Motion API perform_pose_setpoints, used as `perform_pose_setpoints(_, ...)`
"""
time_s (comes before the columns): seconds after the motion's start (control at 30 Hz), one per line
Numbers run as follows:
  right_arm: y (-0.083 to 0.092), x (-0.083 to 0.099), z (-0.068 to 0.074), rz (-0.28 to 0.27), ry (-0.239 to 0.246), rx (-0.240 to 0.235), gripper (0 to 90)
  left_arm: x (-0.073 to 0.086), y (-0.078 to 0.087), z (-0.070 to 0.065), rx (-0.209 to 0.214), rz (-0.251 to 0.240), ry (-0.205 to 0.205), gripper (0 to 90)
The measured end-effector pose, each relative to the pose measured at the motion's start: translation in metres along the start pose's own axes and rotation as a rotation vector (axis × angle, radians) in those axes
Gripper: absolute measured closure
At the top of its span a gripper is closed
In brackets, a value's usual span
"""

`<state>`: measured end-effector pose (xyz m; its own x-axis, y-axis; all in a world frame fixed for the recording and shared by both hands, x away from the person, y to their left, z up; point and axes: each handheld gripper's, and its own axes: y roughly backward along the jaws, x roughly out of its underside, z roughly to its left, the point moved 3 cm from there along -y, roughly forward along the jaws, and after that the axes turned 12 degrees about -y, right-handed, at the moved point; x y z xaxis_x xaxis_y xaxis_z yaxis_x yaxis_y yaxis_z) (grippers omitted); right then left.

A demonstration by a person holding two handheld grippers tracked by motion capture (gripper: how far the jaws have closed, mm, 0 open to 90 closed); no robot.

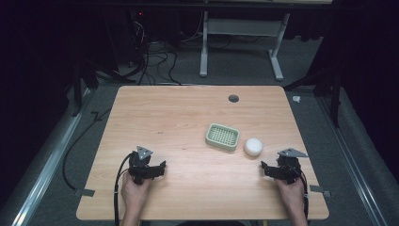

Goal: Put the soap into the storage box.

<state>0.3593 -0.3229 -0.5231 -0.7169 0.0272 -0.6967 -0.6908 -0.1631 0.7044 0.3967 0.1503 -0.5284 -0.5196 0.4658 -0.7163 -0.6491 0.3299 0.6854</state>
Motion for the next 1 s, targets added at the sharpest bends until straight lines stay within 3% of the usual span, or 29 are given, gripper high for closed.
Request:
perform_pose_setpoints(0.23,0.001,-0.003,0.003,0.010,-0.007,-0.037,15.5,0.000,0.000,0.000,0.001,0.002,-0.002,15.3)
perform_pose_setpoints(0.7,0.003,-0.017,0.024,-0.020,0.029,-0.090,15.5,0.000,0.000,0.000,0.001,0.002,-0.001,15.3)
perform_pose_setpoints(1.0,0.001,-0.026,0.032,-0.027,0.038,-0.105,15.0,0.000,0.000,0.000,0.001,0.003,-0.002,15.3)
